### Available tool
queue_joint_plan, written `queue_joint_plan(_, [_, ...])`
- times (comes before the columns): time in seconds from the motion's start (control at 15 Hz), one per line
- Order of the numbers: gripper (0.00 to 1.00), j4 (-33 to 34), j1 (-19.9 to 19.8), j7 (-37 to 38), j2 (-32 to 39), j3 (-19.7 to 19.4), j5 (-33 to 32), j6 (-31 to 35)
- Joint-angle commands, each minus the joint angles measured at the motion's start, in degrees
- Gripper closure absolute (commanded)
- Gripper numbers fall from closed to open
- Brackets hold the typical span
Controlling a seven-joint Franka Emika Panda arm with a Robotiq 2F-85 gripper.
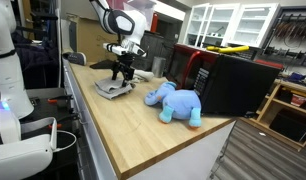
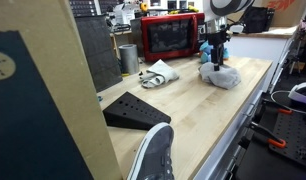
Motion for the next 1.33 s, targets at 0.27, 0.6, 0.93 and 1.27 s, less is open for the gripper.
queue_joint_plan(0.27, [0.0, 3.13, -2.31, -2.67, 3.9, 0.25, 1.47, -1.76])
queue_joint_plan(0.6, [0.0, 5.06, -2.6, -7.61, 5.11, 0.74, 7.09, -10.0])
queue_joint_plan(0.93, [0.42, 8.25, -3.69, -9.07, 7.58, 0.21, 7.31, -16.07])
queue_joint_plan(1.27, [0.8, 12.1, -5.6, -11.34, 8.68, -0.01, 6.95, -20.41])
